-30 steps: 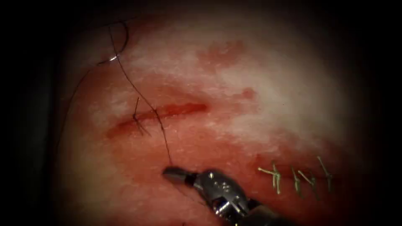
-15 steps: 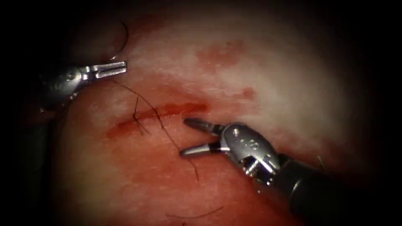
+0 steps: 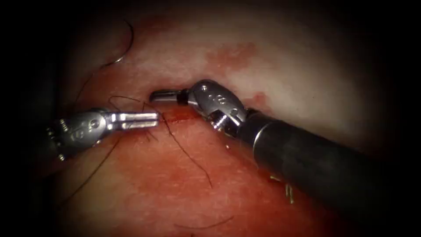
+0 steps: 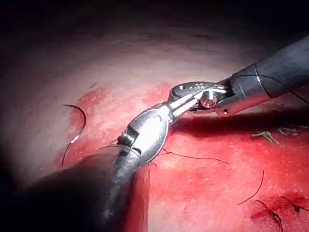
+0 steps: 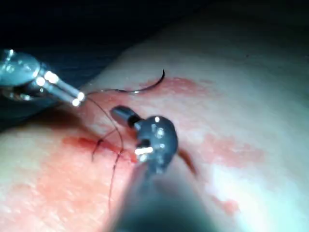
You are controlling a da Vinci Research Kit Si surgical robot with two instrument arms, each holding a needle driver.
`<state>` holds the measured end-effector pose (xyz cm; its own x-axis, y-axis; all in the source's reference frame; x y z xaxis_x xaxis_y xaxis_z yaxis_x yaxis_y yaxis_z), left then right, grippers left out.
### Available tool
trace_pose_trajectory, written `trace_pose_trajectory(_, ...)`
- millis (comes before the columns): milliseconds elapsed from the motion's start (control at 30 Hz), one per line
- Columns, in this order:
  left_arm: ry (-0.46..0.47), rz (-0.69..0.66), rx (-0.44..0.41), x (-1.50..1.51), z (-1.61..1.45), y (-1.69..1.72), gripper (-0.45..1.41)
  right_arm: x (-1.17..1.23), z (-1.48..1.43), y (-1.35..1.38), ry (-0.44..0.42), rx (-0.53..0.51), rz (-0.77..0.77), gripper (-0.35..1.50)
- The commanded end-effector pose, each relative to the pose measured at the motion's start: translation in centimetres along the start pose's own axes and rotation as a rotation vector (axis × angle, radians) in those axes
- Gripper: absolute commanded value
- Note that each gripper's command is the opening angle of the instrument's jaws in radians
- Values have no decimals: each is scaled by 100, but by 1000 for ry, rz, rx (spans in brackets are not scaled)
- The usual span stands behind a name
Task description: Wound Closure
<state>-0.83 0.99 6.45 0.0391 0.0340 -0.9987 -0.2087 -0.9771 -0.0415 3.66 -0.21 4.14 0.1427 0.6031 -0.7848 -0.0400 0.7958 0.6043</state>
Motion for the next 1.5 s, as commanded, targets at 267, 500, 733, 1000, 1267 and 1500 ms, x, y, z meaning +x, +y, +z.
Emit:
trace_pose_trajectory(267,-35,76,-30,-2,20,14,-45,0,29,13,-101,116,75,-35)
trace_pose_trajectory(500,-84,170,-82,4,29,24,-45,1,44,25,-219,239,158,-35)
trace_pose_trajectory(733,-147,265,-115,-1,47,37,-45,-2,69,24,-265,330,250,-35)
trace_pose_trajectory(1000,-226,375,-89,-4,48,36,-45,-24,82,9,-324,452,375,-35)
trace_pose_trajectory(1267,-261,421,-113,-19,56,43,-45,-14,91,11,-224,536,402,-35)
trace_pose_trajectory(1500,-287,446,-122,-49,59,40,-45,2,87,4,-162,554,435,-35)
